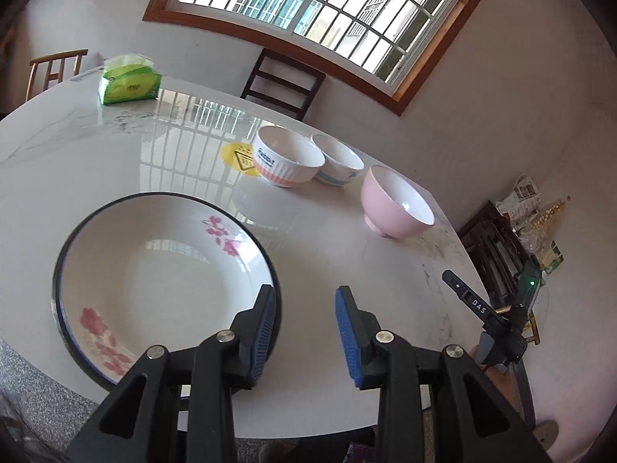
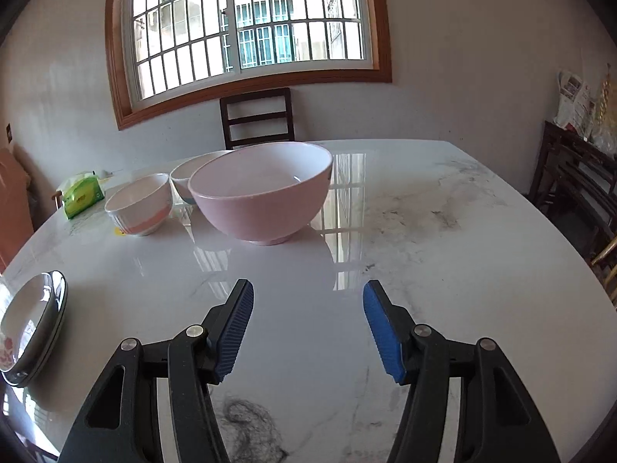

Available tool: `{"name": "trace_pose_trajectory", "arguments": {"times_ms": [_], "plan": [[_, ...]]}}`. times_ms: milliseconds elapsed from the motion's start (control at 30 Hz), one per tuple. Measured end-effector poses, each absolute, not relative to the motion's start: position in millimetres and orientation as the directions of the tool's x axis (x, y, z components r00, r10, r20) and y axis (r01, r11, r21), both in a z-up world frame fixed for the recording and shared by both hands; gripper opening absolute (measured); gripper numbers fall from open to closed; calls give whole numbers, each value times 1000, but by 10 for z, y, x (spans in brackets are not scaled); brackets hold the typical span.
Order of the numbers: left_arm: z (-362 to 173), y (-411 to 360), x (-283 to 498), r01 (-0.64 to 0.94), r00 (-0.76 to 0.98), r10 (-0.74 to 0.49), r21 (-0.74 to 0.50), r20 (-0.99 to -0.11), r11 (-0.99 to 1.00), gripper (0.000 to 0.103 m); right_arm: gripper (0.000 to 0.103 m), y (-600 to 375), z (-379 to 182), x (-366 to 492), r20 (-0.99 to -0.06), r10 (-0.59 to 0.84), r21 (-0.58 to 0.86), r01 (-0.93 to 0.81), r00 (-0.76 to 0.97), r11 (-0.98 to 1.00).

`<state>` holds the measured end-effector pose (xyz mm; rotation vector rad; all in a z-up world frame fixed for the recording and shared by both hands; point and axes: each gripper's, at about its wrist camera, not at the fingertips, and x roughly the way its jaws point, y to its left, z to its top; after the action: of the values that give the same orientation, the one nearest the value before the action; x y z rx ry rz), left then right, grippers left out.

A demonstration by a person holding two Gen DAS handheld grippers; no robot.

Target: Organize plates and bowls

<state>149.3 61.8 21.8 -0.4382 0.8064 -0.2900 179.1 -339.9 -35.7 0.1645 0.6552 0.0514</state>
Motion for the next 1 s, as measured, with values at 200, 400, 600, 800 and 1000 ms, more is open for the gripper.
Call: {"name": "trace_pose_trajectory", "arguments": {"times_ms": [200,400,600,800,1000], "plan": [[350,-50,1933,187,566,-502,-492,-653,850,36,67,-3741,-372,1792,-610,153,244,0,778,970],[328,-441,2510,178,527,-516,-506,-676,844,41,70,-3977,-444,1914,-609,170,291,19,775,957],[264,-702,3010,170,495,-510,-497,-703,851,41,72,-4101,-518,2133,-611,229,366,15,758,930],[237,-826,3465,172,473,-542,-530,-695,830,42,72,-4244,-606,2480,-602,344,490,-8,721,872],[157,-977,3826,172,480,-544,-534,-688,828,42,74,-4513,-697,2836,-569,362,602,74,739,795]]}}
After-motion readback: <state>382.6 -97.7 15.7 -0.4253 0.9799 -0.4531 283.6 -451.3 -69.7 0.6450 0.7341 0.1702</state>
